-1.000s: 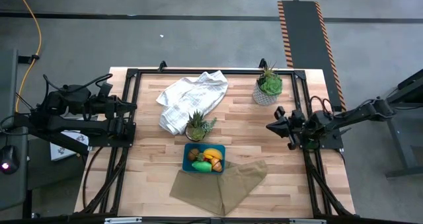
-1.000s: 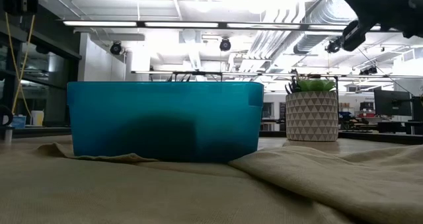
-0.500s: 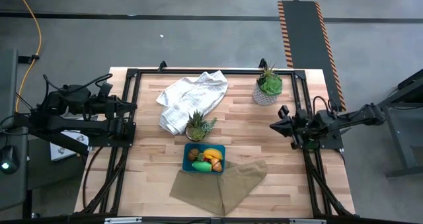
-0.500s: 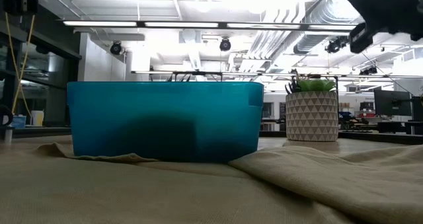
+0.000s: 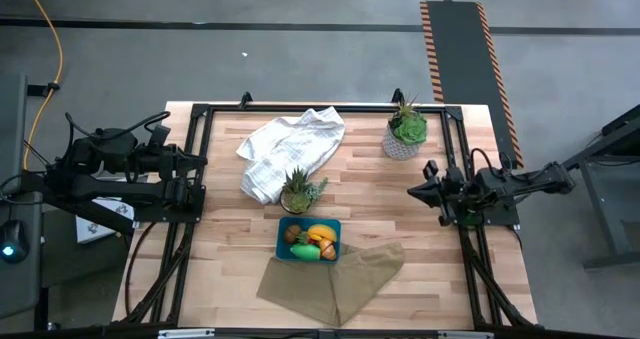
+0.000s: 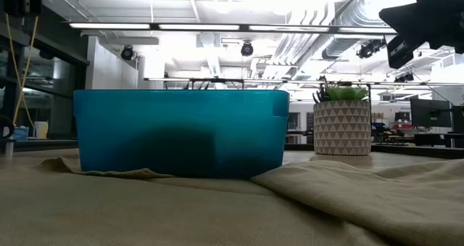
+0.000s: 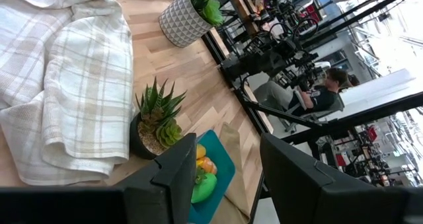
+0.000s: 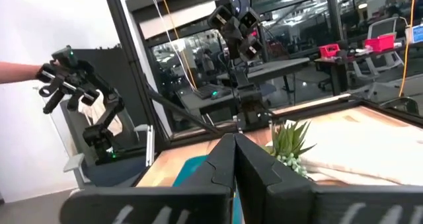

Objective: Pick and placing Produce into tupperware
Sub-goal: Return to Home Position

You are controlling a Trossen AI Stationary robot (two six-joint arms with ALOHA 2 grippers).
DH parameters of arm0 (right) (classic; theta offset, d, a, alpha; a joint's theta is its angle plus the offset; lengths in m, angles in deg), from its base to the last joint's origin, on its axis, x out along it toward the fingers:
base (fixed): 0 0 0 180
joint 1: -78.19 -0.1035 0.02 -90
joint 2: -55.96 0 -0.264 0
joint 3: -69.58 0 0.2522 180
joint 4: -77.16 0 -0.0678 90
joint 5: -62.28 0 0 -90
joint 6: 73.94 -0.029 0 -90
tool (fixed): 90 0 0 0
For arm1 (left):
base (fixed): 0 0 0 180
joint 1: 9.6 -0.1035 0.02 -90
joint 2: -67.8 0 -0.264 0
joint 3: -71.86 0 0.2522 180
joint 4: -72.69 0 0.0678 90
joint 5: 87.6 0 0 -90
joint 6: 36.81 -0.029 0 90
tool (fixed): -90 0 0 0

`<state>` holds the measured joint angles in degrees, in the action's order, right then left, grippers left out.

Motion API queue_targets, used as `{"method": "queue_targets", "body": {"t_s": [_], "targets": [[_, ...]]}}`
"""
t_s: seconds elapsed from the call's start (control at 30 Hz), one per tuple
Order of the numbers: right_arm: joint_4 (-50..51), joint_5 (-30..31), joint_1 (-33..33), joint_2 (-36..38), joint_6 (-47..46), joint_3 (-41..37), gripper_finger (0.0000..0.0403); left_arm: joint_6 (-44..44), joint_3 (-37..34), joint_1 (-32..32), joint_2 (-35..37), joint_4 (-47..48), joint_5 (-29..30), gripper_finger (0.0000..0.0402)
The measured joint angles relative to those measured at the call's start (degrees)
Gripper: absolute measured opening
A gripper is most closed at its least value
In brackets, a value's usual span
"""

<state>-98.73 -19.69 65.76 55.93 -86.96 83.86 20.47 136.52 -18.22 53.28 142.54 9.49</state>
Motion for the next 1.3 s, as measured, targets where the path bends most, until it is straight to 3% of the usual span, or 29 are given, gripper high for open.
{"method": "queue_targets", "body": {"t_s": [0.8,1.3], "targets": [[8.75,-8.31,0.00,-0.05,0.03,-0.04,0.0000,0.01,0.00,0.00,0.00,0.00,-0.02,0.0156],[8.63,-6.65,0.00,-0.28,-3.19,-0.04,0.0000,0.00,0.00,0.00,0.00,0.00,0.00,0.0156]]}}
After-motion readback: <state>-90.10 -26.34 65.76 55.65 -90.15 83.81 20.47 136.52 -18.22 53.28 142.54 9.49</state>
